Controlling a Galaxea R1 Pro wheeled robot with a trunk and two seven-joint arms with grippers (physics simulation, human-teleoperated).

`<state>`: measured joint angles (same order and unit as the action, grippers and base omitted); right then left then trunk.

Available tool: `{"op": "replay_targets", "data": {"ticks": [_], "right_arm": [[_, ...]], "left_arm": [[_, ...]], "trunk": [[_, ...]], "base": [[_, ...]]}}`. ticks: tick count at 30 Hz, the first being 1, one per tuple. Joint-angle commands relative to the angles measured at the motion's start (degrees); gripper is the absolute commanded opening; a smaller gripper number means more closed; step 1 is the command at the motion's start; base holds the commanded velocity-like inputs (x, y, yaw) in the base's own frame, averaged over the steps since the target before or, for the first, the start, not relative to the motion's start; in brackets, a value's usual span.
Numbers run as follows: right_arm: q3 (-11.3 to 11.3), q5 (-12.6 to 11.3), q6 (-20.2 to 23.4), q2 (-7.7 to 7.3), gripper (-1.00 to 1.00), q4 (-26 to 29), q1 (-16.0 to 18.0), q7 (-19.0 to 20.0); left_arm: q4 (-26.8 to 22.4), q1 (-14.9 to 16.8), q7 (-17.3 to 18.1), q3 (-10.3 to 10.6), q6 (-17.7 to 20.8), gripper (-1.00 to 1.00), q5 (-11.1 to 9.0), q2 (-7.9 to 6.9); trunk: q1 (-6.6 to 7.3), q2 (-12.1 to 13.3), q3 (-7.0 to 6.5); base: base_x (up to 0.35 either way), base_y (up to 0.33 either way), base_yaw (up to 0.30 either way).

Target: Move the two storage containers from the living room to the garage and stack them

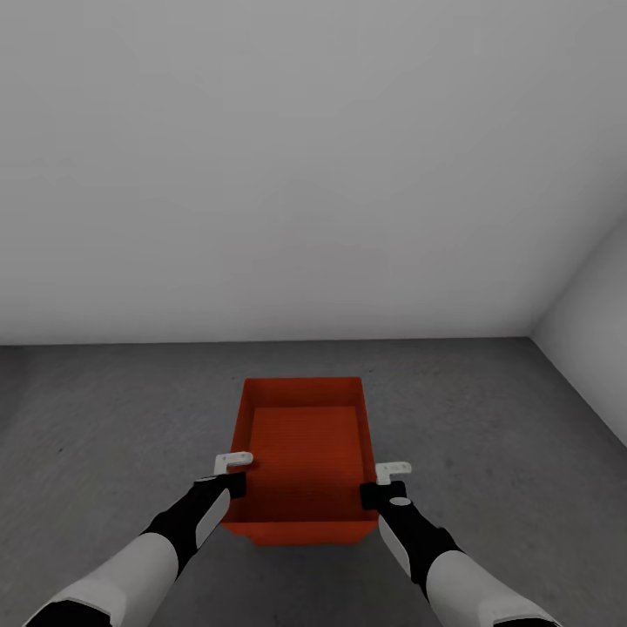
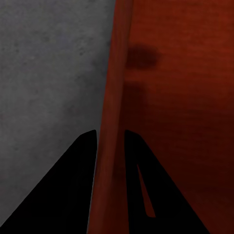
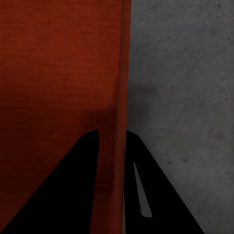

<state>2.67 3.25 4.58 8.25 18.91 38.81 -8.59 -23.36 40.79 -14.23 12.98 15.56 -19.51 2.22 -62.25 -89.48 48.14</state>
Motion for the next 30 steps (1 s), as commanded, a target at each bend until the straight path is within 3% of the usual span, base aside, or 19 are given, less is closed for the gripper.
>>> {"op": "replay_targets", "data": {"ticks": [1,10,30], "right_arm": [[0.67,-0.27,0.43,0.03,-1.00,0.16,-0.05,0.23],[0.67,-0.27,0.43,0.03,-1.00,0.16,-0.05,0.24],[0.67,-0.26,0.43,0.02,-1.00,0.16,-0.05,0.24]], "left_arm": [[-0.21,0.08,-1.64,-2.20,0.52,-1.00,-0.09,-0.02],[-0.24,0.08,-1.68,-2.24,0.45,-1.00,-0.09,-0.02],[-0.22,0.08,-1.59,-2.17,0.51,-1.00,-0.26,0.07]], "trunk": [[0.00,-0.02,0.04],[0.00,-0.02,0.04],[0.00,-0.02,0.04]], "base": [[0.000,0.000,0.000],[0.106,0.000,0.000],[0.005,0.000,0.000]]}}
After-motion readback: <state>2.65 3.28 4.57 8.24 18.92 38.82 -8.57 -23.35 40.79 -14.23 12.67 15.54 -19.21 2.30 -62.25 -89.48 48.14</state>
